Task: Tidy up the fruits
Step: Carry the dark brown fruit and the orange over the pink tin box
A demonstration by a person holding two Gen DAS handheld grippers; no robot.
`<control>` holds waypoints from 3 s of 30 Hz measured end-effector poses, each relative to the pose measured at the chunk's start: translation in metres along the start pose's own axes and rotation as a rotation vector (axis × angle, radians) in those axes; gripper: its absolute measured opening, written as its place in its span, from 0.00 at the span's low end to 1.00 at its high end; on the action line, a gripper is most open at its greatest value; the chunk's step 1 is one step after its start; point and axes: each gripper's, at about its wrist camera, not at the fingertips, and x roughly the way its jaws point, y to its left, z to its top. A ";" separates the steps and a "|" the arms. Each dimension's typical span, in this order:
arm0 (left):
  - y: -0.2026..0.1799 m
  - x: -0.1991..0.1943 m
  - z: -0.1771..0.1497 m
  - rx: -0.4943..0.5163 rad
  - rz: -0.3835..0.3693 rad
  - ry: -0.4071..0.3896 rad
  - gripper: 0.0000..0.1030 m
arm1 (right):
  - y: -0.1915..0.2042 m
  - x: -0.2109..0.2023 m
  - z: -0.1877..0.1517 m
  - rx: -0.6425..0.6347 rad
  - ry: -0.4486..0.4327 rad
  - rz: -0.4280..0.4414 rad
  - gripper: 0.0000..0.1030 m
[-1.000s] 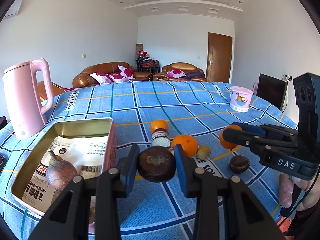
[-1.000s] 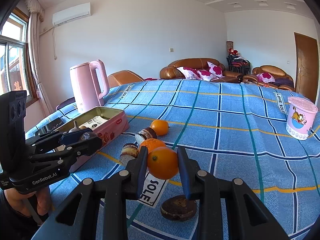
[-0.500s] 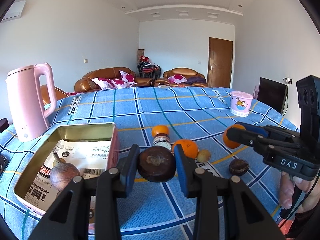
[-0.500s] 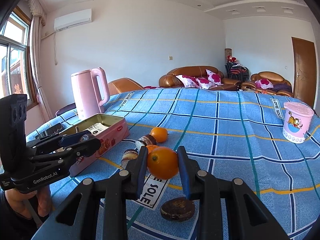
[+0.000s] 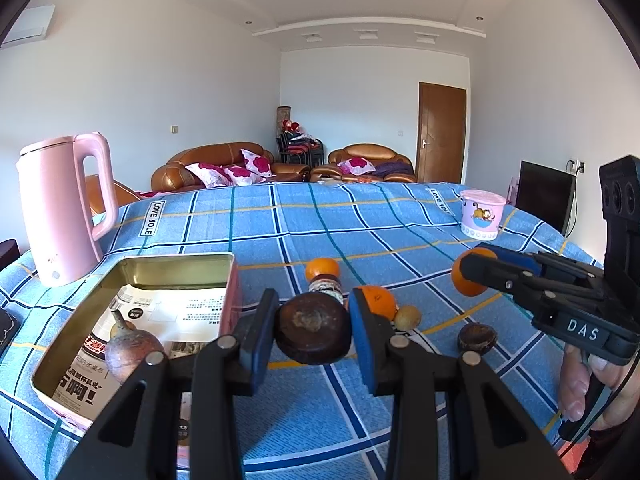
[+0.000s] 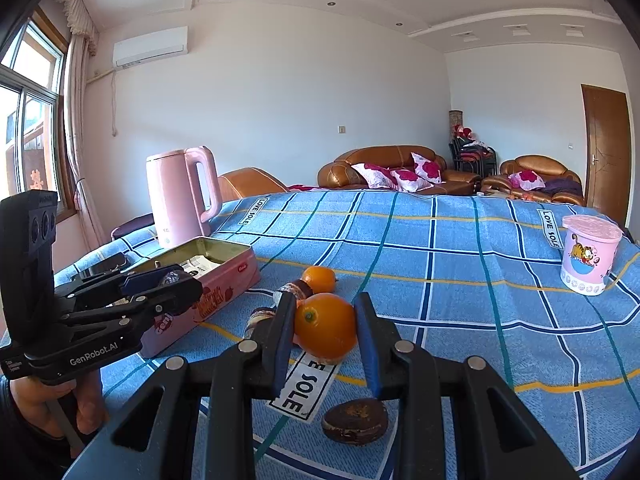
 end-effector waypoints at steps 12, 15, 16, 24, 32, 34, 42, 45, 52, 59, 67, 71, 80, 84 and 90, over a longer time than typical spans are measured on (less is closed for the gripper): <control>0.002 -0.007 0.001 -0.005 0.016 -0.036 0.36 | 0.006 -0.006 -0.001 -0.033 -0.032 -0.031 0.31; 0.003 -0.011 0.002 -0.008 0.011 -0.039 0.36 | 0.008 -0.005 0.000 -0.038 -0.031 -0.029 0.31; 0.004 -0.012 0.003 -0.010 0.010 -0.040 0.36 | 0.009 -0.005 0.000 -0.038 -0.029 -0.025 0.31; 0.022 -0.020 0.007 -0.037 0.042 -0.050 0.36 | 0.029 0.004 0.009 -0.062 -0.011 0.027 0.31; 0.044 -0.029 0.009 -0.061 0.092 -0.055 0.36 | 0.055 0.017 0.020 -0.087 -0.006 0.090 0.31; 0.051 -0.031 0.009 -0.069 0.112 -0.054 0.36 | 0.062 0.021 0.024 -0.097 -0.003 0.101 0.31; 0.080 -0.041 0.008 -0.112 0.176 -0.051 0.36 | 0.090 0.036 0.039 -0.140 -0.002 0.152 0.31; 0.089 -0.044 0.008 -0.124 0.196 -0.049 0.36 | 0.099 0.044 0.043 -0.153 0.002 0.167 0.31; 0.108 -0.045 0.005 -0.146 0.245 -0.032 0.36 | 0.117 0.059 0.045 -0.173 0.015 0.198 0.31; 0.122 -0.046 0.002 -0.174 0.272 -0.013 0.36 | 0.130 0.073 0.046 -0.185 0.033 0.219 0.31; 0.130 -0.040 -0.002 -0.189 0.285 0.020 0.36 | 0.140 0.087 0.045 -0.193 0.052 0.228 0.31; 0.133 -0.039 -0.003 -0.195 0.294 0.035 0.36 | 0.145 0.094 0.046 -0.197 0.064 0.229 0.31; 0.141 -0.033 -0.007 -0.216 0.301 0.070 0.36 | 0.153 0.111 0.043 -0.191 0.095 0.236 0.31; 0.142 -0.031 -0.008 -0.220 0.294 0.080 0.36 | 0.156 0.119 0.041 -0.187 0.114 0.236 0.31; 0.145 -0.026 -0.011 -0.224 0.287 0.096 0.36 | 0.157 0.128 0.036 -0.180 0.139 0.230 0.31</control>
